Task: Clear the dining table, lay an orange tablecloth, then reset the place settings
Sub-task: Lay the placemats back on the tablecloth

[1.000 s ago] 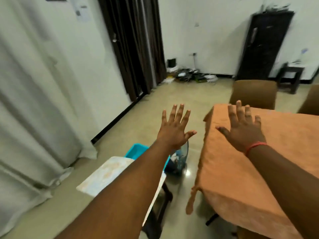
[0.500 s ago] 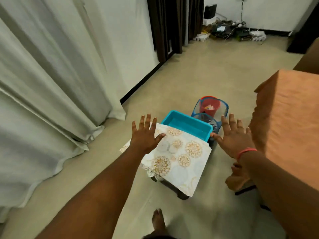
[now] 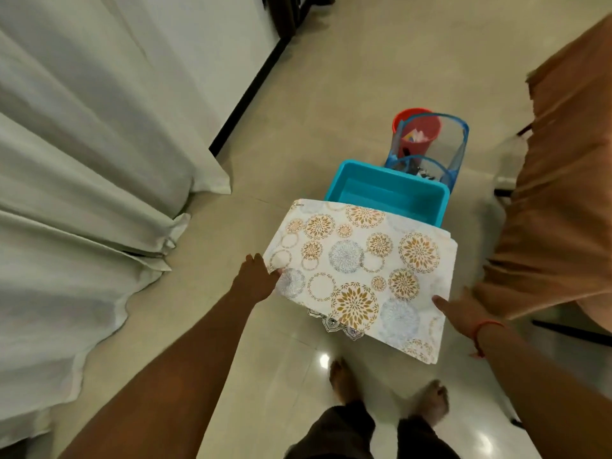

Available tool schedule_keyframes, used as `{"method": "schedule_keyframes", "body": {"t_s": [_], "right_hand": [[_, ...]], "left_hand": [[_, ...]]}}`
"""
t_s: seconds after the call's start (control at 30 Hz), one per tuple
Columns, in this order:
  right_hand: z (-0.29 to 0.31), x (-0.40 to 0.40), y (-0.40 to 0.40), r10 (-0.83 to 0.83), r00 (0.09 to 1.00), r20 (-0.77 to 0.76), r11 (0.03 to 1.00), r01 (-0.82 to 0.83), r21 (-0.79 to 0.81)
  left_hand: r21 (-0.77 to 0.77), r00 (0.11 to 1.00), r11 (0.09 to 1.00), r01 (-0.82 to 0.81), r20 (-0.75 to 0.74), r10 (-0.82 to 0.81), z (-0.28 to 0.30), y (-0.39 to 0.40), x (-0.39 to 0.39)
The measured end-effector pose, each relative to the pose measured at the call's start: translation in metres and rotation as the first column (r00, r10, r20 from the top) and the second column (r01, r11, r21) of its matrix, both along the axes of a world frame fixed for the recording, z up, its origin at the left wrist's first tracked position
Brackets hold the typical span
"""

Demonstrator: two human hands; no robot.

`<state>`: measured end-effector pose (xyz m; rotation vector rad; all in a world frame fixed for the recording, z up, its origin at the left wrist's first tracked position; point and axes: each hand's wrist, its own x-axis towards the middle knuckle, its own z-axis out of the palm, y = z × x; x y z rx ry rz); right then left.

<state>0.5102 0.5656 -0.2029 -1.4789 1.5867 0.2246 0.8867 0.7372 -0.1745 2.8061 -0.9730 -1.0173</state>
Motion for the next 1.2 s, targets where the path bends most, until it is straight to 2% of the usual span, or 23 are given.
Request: {"method": "schedule_keyframes", "body": {"t_s": [0.1,0.27,0.43,0.53,0.73,0.9,1.03,1.2], "right_hand": [[-0.023,-0.005,0.008,-0.224,0.974,-0.031,0.965,0.226,0.133],[-0.057,-0.003,0.016,-0.463,0.886,0.028,0.846,0.433,0.312],[-0.069,-0.001,0.015,-0.594,0.802,0.068,0.774,0.546,0.322],[-0.070,-0.002,0.013,-0.629,0.773,0.082,0.751,0.578,0.319],[-0.056,-0.003,0.011,-0.594,0.792,0.140,0.799,0.561,0.215],[-0.011,0.005,0.009,-0.436,0.881,0.184,0.891,0.451,-0.046],[0.035,-0.005,-0.004,-0.440,0.865,0.240,0.867,0.479,-0.137],[0.097,-0.040,-0.035,-0.454,0.838,0.301,0.813,0.529,-0.246]], "left_hand": [[-0.018,0.987,0.990,-0.138,-0.081,0.136,-0.019,-0.008,0.015],[0.034,0.963,0.974,-0.222,-0.150,0.225,-0.036,-0.019,0.038],[0.115,0.939,0.959,-0.258,-0.203,0.277,-0.046,-0.025,0.055],[0.083,0.928,0.958,-0.275,-0.237,0.287,-0.050,-0.028,0.062],[-0.056,0.837,0.894,-0.444,-0.382,0.392,-0.032,-0.033,0.067],[-0.189,0.816,0.869,-0.458,-0.478,0.326,-0.009,-0.037,0.068],[-0.300,0.841,0.857,-0.418,-0.484,0.241,0.022,-0.061,0.061],[-0.385,0.823,0.833,-0.397,-0.552,0.136,0.062,-0.113,0.036]]}}
